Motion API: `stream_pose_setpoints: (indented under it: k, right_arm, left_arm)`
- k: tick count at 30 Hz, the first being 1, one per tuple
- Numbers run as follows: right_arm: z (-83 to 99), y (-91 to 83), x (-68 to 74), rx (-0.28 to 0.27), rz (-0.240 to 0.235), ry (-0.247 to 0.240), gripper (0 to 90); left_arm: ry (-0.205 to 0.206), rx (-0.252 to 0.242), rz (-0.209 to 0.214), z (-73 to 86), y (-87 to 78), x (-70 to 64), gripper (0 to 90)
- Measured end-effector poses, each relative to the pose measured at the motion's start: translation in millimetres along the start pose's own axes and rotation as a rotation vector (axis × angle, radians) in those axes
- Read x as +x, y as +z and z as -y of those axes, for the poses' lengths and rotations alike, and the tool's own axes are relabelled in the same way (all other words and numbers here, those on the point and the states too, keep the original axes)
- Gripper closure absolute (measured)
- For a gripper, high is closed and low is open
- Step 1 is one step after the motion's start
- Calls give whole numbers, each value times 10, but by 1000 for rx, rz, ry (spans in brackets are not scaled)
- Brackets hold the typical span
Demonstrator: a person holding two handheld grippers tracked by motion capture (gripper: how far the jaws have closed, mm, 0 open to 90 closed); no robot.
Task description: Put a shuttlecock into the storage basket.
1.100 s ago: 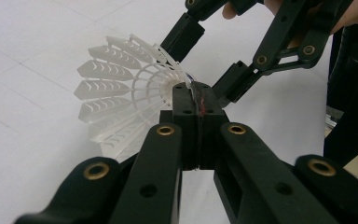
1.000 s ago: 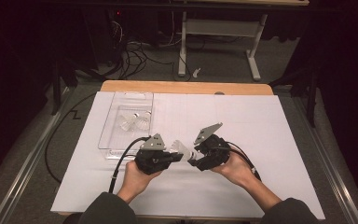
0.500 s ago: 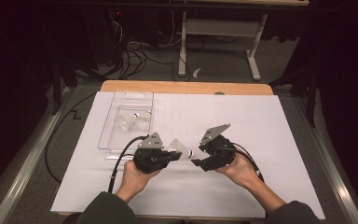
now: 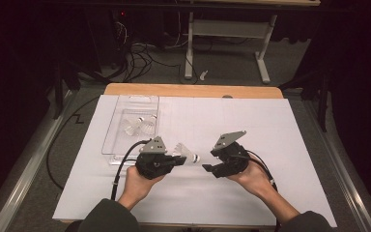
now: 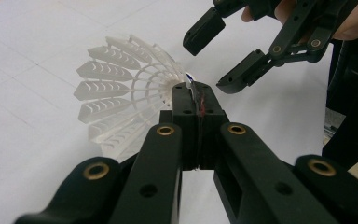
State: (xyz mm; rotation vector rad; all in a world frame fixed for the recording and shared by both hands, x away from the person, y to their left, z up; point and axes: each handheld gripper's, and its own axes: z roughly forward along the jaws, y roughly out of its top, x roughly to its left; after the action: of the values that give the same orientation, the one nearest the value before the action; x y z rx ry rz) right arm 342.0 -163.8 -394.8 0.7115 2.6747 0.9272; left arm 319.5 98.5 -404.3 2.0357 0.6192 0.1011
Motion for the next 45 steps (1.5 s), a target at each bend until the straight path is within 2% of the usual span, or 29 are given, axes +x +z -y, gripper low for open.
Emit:
stream_pose_setpoints:
  k: [8,31,45]
  right_arm:
    - [78,-48,-27,-25,21,24,419]
    - [337,-189,-87,-96,39,83,399]
    - [506,-295,-98,-170,59,128,386]
  left_arm:
    - [-9,-7,-5,3,-47,22,897]
    - [-17,-23,-12,5,-114,34,897]
    - [-26,-37,-24,5,-158,45,897]
